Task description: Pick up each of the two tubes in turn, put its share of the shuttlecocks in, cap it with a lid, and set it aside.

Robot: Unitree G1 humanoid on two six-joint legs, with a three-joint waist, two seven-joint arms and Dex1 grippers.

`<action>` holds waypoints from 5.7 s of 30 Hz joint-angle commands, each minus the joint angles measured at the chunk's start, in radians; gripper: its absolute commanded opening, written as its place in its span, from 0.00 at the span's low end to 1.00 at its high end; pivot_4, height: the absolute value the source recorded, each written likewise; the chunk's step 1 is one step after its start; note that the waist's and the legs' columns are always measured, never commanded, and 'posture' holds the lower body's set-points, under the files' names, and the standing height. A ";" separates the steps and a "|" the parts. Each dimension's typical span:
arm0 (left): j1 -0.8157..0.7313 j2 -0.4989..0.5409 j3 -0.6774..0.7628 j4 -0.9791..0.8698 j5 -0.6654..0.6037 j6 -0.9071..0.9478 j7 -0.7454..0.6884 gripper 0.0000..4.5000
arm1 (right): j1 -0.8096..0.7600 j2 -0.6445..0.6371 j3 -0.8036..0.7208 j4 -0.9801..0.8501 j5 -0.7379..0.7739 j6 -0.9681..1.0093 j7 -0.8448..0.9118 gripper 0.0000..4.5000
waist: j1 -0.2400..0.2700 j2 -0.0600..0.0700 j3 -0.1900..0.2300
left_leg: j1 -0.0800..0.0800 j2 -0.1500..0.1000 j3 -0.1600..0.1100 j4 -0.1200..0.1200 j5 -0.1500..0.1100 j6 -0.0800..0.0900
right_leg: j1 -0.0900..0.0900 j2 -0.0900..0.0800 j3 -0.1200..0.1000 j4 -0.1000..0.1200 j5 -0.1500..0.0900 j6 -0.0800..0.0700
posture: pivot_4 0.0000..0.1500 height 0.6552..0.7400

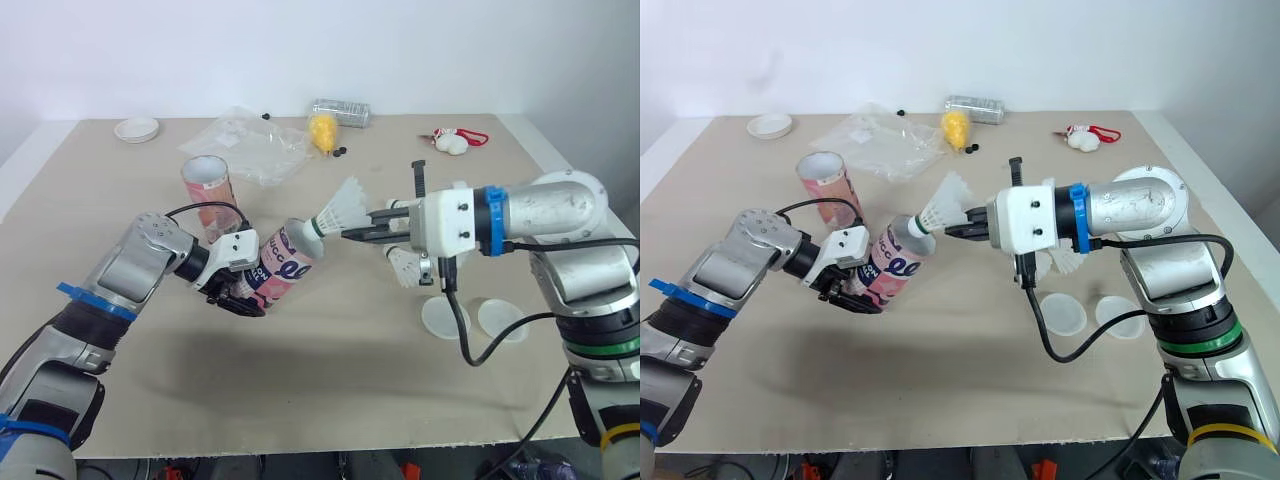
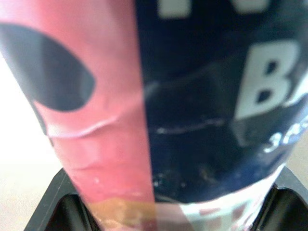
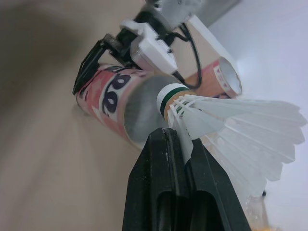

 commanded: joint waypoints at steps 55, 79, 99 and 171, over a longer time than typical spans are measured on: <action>-0.014 -0.004 0.004 0.012 0.031 -0.063 -0.001 0.68 | 0.631 0.304 -0.363 -0.307 0.321 0.973 -0.938 0.98 | 0.000 0.001 0.000 | 0.001 -0.001 -0.001 0.001 0.003 0.002 | 0.003 0.003 0.005 0.000 0.003 0.001 | 1.00 1.00; 0.006 -0.006 0.005 -0.003 0.029 -0.054 0.014 0.68 | 0.485 0.341 -0.277 -0.125 0.222 0.887 -0.898 0.01 | 0.000 0.001 0.000 | 0.001 -0.001 -0.001 0.000 0.003 0.002 | 0.003 0.003 0.005 0.000 0.003 0.001 | 1.00 1.00; -0.030 -0.039 -0.009 0.065 0.039 -0.080 0.001 0.68 | 0.060 -0.185 -0.126 -0.210 0.156 0.319 -0.082 0.01 | 0.003 0.000 0.001 | 0.003 -0.001 -0.002 -0.001 0.003 0.003 | 0.005 0.004 0.002 -0.001 0.000 0.000 | 1.00 1.00; -0.085 -0.074 -0.027 0.034 0.062 -0.068 -0.043 0.68 | -0.367 0.350 0.377 0.486 -0.264 0.064 0.278 0.01 | -0.005 0.004 0.003 | 0.003 0.000 -0.002 0.000 0.004 0.002 | 0.003 0.006 0.005 0.002 0.005 -0.006 | 1.00 1.00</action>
